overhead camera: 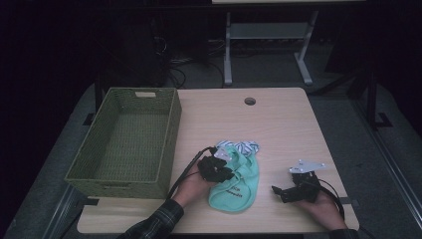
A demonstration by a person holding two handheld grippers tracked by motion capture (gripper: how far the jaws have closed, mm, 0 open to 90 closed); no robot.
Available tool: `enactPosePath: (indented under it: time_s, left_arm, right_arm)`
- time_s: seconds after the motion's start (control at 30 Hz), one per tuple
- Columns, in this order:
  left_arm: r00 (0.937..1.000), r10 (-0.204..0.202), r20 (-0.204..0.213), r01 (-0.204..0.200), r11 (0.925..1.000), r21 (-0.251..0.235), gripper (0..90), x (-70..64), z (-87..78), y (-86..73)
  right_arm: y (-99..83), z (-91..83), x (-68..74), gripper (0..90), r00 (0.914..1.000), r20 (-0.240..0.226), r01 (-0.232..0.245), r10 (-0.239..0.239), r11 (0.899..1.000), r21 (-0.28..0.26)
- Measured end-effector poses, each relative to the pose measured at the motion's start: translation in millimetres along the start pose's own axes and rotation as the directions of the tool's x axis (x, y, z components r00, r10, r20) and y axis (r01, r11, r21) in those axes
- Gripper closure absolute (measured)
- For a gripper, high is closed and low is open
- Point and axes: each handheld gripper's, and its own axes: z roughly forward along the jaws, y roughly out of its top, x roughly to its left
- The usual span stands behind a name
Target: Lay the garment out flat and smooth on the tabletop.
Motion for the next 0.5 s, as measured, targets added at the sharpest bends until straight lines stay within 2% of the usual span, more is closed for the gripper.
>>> enactPosePath:
  time_s: [0.03,0.1,0.17,0.2,0.23,0.3,0.33,0.4,0.43,0.47,0.5]
  left_arm:
    - [0.9998,-0.018,0.003,0.019,0.9998,-0.008,85.2,-0.4,0.5,-0.1]
    - [0.9999,-0.010,0.005,0.010,0.9999,0.008,87.8,1.3,-0.4,0.6]
    - [0.9999,-0.013,-0.001,0.013,0.9999,0.008,88.9,-0.1,-0.2,2.1]
    - [1.0000,0.002,-0.003,-0.002,0.9998,0.020,89.0,0.5,-1.3,2.7]
    - [1.0000,-0.005,-0.004,0.005,0.9999,0.011,89.1,-0.2,-1.3,3.0]
    - [1.0000,0.001,-0.005,-0.001,0.9999,0.010,89.2,0.0,-3.3,4.0]
    - [0.9999,-0.008,-0.006,0.008,1.0000,-0.004,89.2,-0.2,-5.0,4.6]
    - [0.9999,-0.011,-0.006,0.011,0.9999,-0.013,89.3,0.7,-7.9,5.5]
    - [0.9999,-0.008,-0.007,0.008,0.9999,-0.015,89.3,1.7,-10.3,5.9]
    - [0.9999,-0.013,-0.006,0.013,0.9997,-0.022,89.4,2.1,-11.3,6.1]
    - [0.9998,-0.021,-0.005,0.021,0.9994,-0.028,89.4,2.6,-12.7,6.4]
  right_arm:
    - [0.0,0.0,0.0,1.8,1.0000,0.000,0.000,0.000,1.000,0.000]
    - [0.0,0.0,0.0,1.8,1.0000,0.000,0.000,0.000,1.000,0.000]
    - [0.1,0.1,0.1,1.8,1.0000,0.001,-0.001,0.001,1.000,0.000]
    - [0.2,0.2,0.4,1.8,1.0000,0.003,-0.002,0.002,1.000,0.000]
    - [0.6,0.5,-0.1,1.8,1.0000,0.001,0.002,-0.002,1.000,-0.001]
    - [2.6,0.4,1.4,1.8,0.9998,0.013,-0.013,0.013,1.000,0.017]
    - [4.4,0.5,2.4,2.0,0.9998,0.014,-0.014,0.014,0.999,0.032]
    - [6.9,-0.4,4.7,12.2,1.0000,-0.001,0.004,-0.004,0.999,0.035]
    - [8.3,-2.1,6.1,19.7,0.9996,-0.029,0.003,-0.002,1.000,0.024]
    - [10.7,-3.8,8.1,22.8,0.9980,-0.063,-0.005,0.005,1.000,0.008]
    - [12.4,-4.7,9.5,25.7,0.9974,-0.073,-0.005,0.005,1.000,-0.004]
